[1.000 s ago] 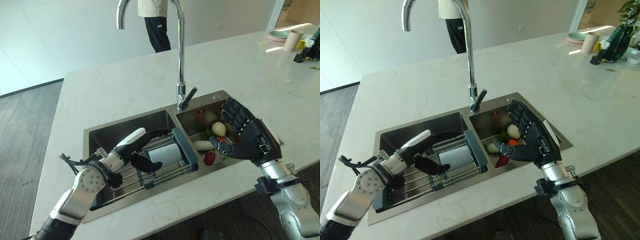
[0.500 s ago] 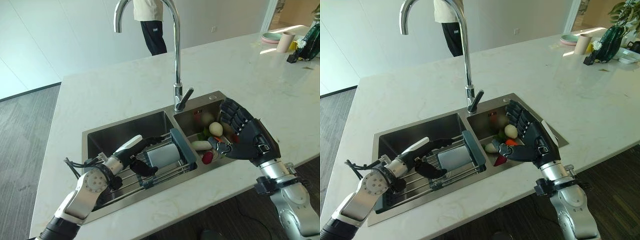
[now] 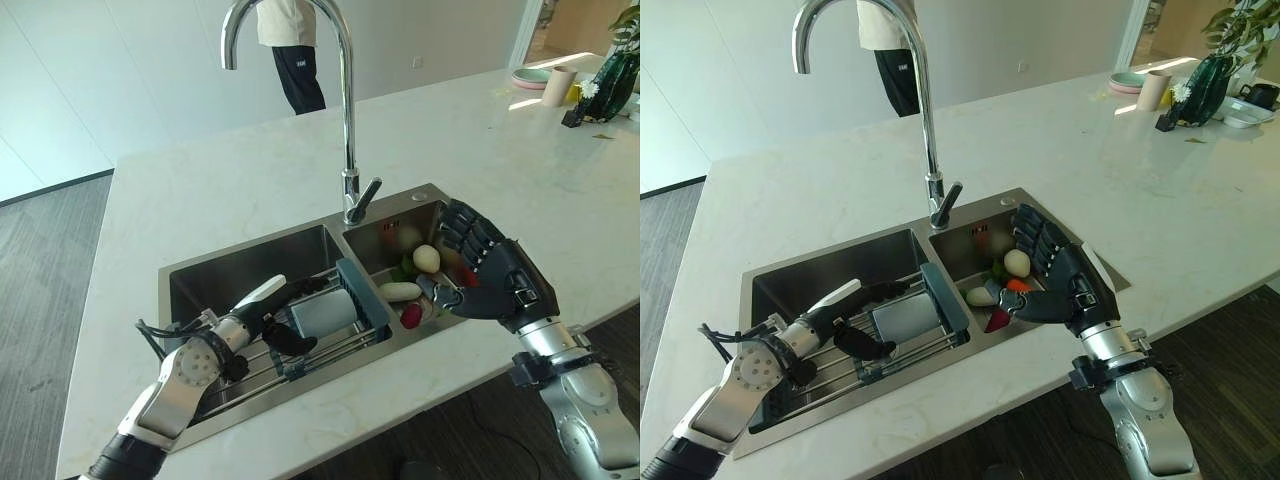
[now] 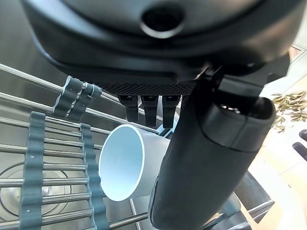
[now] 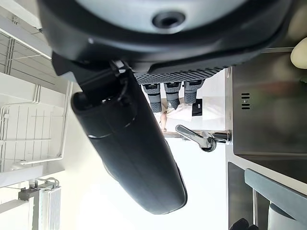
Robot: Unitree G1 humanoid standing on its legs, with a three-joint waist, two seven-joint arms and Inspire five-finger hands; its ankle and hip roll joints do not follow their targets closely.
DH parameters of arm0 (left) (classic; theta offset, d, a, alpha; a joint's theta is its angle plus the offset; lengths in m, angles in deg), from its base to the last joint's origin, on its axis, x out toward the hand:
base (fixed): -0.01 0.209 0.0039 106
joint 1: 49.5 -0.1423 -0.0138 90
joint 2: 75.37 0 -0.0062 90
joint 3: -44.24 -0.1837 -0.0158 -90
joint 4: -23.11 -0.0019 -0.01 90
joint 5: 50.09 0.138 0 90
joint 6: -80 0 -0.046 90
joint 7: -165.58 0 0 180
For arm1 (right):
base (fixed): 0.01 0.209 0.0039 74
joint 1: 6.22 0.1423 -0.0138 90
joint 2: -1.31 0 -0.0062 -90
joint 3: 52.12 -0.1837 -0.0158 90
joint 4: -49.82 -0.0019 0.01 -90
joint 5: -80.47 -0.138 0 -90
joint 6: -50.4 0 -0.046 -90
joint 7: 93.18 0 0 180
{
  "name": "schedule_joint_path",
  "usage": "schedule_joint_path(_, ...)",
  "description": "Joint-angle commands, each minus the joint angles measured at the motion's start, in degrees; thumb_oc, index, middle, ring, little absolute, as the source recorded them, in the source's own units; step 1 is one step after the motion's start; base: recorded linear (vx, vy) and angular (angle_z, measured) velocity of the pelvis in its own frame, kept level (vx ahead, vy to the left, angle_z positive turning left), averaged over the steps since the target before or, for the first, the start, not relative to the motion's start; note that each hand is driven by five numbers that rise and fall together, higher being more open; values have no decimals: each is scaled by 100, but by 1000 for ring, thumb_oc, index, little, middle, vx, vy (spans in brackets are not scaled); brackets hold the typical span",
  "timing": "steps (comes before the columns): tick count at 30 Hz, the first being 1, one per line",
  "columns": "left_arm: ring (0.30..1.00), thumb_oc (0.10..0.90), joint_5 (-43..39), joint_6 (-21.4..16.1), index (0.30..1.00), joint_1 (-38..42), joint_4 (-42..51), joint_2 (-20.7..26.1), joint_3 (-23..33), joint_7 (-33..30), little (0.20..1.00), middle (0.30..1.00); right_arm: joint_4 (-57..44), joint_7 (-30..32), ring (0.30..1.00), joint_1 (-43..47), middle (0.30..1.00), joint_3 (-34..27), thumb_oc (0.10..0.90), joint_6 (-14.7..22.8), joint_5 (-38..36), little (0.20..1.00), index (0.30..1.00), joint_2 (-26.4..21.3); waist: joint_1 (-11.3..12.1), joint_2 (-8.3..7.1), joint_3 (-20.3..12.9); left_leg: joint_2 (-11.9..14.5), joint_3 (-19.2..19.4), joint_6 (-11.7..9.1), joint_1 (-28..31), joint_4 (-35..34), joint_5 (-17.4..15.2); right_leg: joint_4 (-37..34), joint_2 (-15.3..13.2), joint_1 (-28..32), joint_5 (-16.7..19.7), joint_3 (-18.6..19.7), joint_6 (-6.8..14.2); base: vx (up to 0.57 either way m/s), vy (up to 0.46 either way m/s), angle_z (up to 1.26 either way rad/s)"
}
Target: Place the dishes in the dishwasher.
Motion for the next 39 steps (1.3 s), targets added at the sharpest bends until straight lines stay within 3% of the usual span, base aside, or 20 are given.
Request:
schedule_joint_path(1,900,800,89,-258,900,906,176,-25,-30,-382,900,900,-512,-24,900,779,900,-265,800,477,20,900,900,31,-110,35,-28,77,53,85,473,550,-1501,5,28,183,-644,-46,385,0,0,0)
schedule_joint_path(13,900,800,275,-78,900,962,-65,-150,-131,-545,900,900,-521,-138,900,788,900,-262,800,422,38,900,900,58,-147,-15,-13,64,94,112,490,550,-1482,5,59,164,-596,8,369,8,6,-7)
schedule_joint_path(28,900,800,205,513,900,908,-345,-399,-93,-973,900,900,-504,-190,900,814,900,-212,800,336,105,900,900,93,-125,-74,0,55,114,129,510,550,-1491,5,70,173,-594,1,365,-5,-3,0)
schedule_joint_path(39,900,800,105,625,900,935,-359,-513,-189,-1085,900,900,-541,-152,900,840,900,-143,800,307,128,900,900,96,-150,-73,16,67,140,138,554,550,-1537,5,93,198,-625,21,375,-6,-4,0)
